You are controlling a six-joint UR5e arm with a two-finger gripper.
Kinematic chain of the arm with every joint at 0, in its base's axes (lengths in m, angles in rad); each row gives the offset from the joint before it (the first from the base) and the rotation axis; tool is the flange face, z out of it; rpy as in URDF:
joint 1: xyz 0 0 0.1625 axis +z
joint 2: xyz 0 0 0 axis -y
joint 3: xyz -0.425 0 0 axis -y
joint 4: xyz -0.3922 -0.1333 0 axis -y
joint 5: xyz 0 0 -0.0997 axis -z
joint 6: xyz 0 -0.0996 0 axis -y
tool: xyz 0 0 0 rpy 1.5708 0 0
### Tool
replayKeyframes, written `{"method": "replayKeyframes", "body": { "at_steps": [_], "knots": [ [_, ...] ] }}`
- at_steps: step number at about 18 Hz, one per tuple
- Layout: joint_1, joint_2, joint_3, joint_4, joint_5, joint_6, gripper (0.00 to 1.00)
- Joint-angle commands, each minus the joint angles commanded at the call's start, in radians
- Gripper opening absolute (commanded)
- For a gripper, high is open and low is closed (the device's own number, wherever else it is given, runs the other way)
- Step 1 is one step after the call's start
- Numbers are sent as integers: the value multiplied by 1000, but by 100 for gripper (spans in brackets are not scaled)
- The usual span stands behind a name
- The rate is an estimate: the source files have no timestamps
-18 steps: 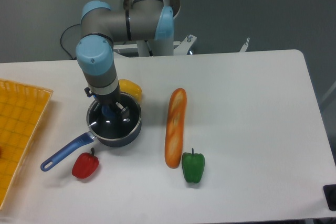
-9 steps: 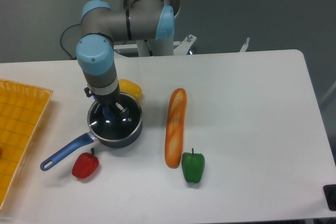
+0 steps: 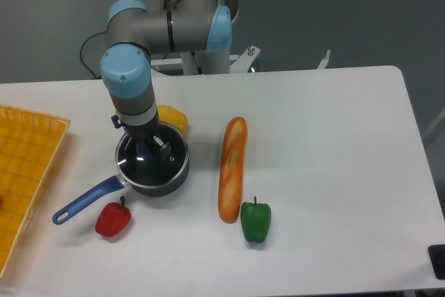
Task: Open the lid
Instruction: 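Align and close the gripper on the blue knob of the glass lid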
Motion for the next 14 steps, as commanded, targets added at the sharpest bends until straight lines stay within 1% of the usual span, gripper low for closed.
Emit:
{"method": "replayKeyframes", "body": {
  "at_steps": [3,4,6,7,11,14],
  "knots": [
    [3,0,-3,-2,3,-6,82],
    [3,0,-5,-2,3,-8,89],
    [3,0,-8,0,3,-9,91],
    [2,0,-9,0,5,-9,97],
    [2,2,-21,3,8,-9,99],
    [0,2,-26,5,6,-11,99]
  ]
}}
